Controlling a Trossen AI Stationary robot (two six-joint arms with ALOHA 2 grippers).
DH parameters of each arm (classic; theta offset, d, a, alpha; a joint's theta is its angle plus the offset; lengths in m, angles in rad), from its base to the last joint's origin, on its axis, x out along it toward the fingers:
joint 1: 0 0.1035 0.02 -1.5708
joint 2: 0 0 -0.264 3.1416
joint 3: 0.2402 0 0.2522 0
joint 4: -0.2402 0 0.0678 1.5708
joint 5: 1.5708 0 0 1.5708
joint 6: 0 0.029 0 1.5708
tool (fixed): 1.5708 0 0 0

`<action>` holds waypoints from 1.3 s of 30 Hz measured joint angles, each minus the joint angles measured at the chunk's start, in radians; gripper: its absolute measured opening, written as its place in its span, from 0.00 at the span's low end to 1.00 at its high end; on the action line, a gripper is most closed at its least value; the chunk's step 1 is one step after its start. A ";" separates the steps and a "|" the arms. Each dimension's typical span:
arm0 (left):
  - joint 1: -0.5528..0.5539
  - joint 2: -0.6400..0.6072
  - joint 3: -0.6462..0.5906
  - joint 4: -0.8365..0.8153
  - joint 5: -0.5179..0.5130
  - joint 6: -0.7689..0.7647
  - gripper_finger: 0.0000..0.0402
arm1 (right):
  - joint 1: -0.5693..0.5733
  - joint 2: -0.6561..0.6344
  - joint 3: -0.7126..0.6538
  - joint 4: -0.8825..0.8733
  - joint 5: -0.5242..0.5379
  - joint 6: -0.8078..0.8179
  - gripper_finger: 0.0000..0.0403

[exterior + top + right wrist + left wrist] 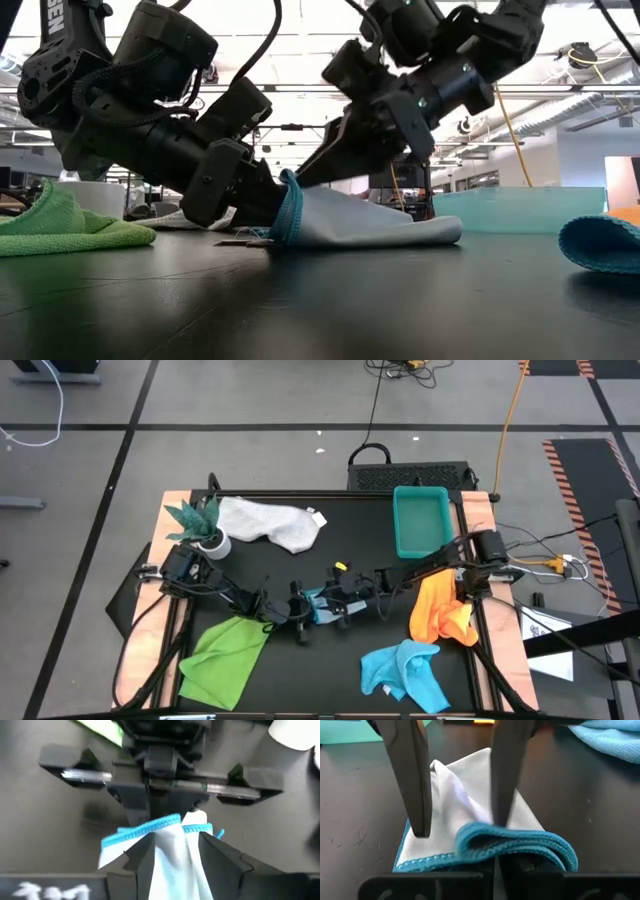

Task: Fold microfiber towels
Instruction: Fold the light blue microfiber cloth

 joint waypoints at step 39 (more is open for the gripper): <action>0.000 -0.001 0.001 0.002 0.044 0.037 0.06 | -0.111 0.068 0.000 0.139 -0.189 0.274 0.12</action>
